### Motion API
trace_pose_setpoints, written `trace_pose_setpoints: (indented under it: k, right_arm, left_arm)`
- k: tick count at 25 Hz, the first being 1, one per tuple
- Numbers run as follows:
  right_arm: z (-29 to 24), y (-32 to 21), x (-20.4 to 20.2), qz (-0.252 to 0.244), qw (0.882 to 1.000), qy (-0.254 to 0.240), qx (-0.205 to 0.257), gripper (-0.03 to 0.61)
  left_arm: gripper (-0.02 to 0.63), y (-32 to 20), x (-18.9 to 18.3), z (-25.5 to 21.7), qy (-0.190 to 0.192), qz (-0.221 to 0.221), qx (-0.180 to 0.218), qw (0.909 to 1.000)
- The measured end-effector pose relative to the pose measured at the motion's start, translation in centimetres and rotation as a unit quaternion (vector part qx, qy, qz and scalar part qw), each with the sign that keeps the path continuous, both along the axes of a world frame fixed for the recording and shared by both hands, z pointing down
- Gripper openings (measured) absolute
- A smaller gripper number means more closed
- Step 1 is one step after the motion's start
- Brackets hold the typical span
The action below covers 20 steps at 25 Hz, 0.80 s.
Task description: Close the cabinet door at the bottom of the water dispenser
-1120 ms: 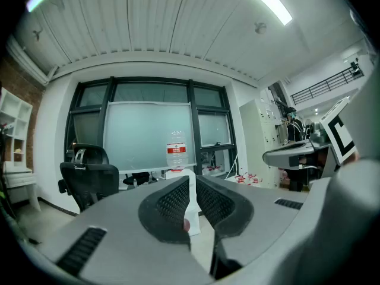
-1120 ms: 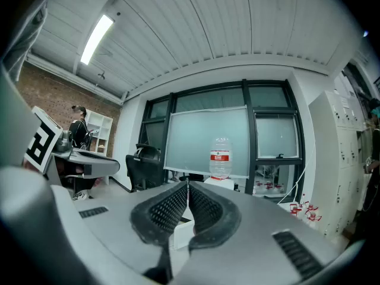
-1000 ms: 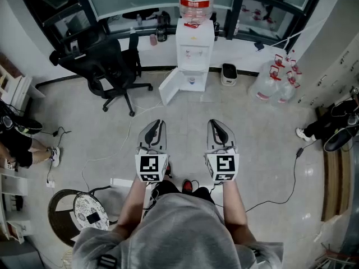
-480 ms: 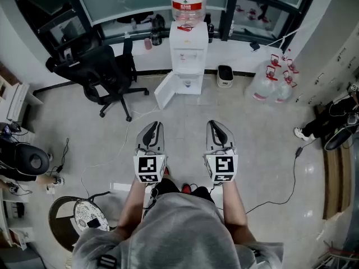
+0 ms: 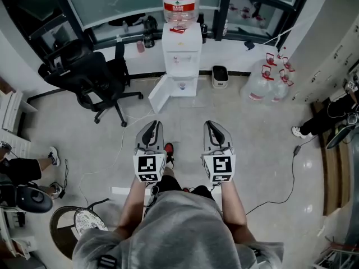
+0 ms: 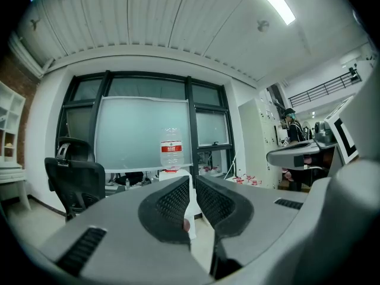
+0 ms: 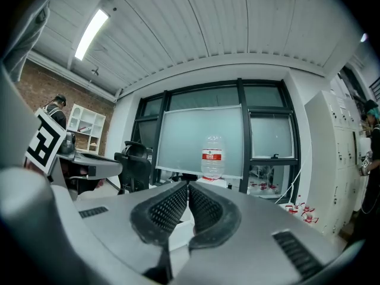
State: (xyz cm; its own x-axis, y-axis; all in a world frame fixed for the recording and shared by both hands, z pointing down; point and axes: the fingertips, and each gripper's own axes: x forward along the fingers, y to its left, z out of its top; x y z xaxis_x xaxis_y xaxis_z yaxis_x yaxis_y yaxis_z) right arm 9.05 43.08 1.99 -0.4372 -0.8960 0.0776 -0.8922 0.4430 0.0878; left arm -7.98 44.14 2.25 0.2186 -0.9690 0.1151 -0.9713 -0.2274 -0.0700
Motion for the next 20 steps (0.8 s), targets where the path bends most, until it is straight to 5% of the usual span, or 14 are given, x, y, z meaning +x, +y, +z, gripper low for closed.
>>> trace_pose_setpoints:
  k: [20]
  right_arm:
    - [1.1,-22.1,-3.9,0.036,0.999,0.002,-0.037,0.025]
  left_arm:
    - [0.052,-23.7,-4.1,1.3,0.002,0.036,-0.036,0.9987]
